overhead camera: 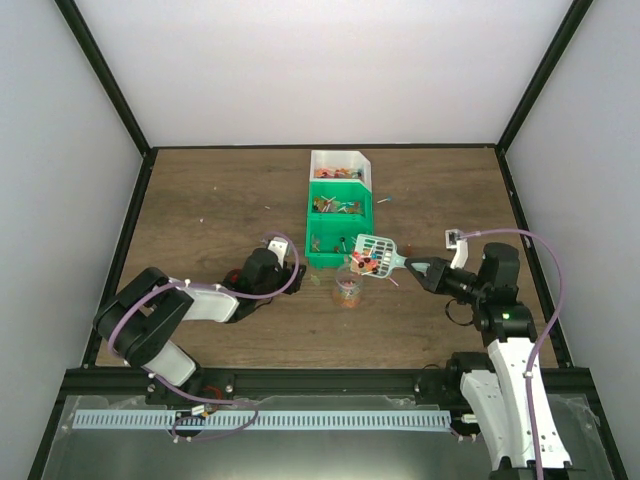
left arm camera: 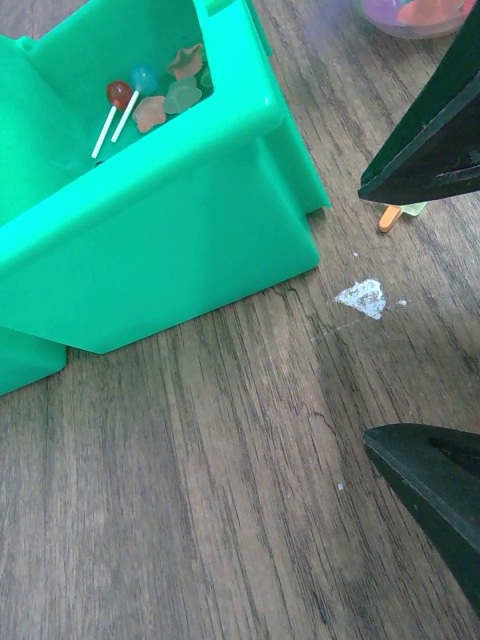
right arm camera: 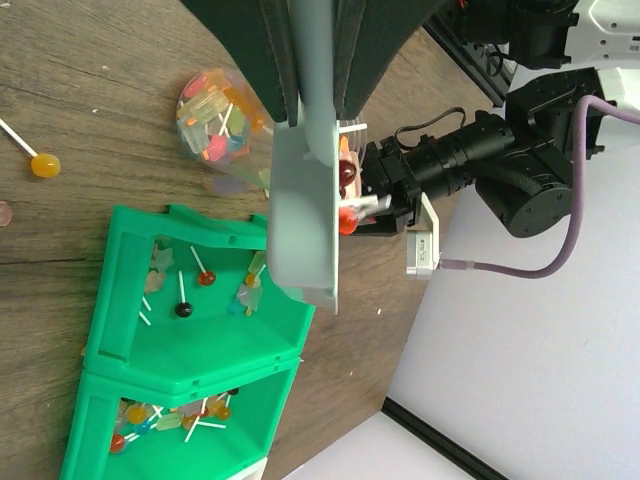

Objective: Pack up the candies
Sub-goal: Place the fake candies in the packing bottle.

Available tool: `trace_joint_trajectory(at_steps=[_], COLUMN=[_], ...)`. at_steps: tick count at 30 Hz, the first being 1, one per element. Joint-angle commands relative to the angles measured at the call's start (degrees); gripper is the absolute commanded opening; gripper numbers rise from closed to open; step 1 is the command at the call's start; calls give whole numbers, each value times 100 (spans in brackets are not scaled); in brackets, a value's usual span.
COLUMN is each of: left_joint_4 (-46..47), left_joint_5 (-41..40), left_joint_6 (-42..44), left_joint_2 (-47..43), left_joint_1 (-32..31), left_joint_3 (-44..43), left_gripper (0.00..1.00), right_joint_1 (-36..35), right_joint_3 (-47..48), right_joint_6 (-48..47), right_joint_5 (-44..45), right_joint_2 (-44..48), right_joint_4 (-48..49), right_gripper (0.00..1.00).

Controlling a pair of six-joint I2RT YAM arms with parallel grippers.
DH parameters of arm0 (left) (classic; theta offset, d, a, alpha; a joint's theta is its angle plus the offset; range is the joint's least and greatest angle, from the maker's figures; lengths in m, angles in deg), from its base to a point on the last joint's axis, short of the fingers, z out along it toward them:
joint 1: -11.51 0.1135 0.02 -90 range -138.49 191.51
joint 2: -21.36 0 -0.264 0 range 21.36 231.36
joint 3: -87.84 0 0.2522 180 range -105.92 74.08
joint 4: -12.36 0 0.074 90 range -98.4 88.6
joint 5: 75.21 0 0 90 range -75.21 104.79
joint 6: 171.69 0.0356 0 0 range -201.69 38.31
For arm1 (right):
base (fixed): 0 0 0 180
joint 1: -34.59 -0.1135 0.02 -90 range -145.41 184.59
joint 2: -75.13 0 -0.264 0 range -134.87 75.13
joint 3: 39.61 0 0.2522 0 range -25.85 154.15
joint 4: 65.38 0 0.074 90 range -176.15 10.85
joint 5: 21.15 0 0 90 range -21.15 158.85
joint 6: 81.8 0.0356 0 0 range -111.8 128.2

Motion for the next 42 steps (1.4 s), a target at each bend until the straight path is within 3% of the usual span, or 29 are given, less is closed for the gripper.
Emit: trace_joint_trajectory(at_steps=[1, 42], left_joint_4=[176, 303], left_joint_5=[48, 147], left_joint_6=[24, -11], left_joint_2=[55, 273], left_joint_1=[-17, -22], left_joint_3=[-72, -140], left_gripper=[62, 63], right_joint_1=[-82, -386], right_joint_3=[291, 760], right_joint_6=[-114, -418], right_joint_5=[100, 790], right_joint_2=[81, -86], right_joint_4=[-50, -576], right_gripper=[1, 1])
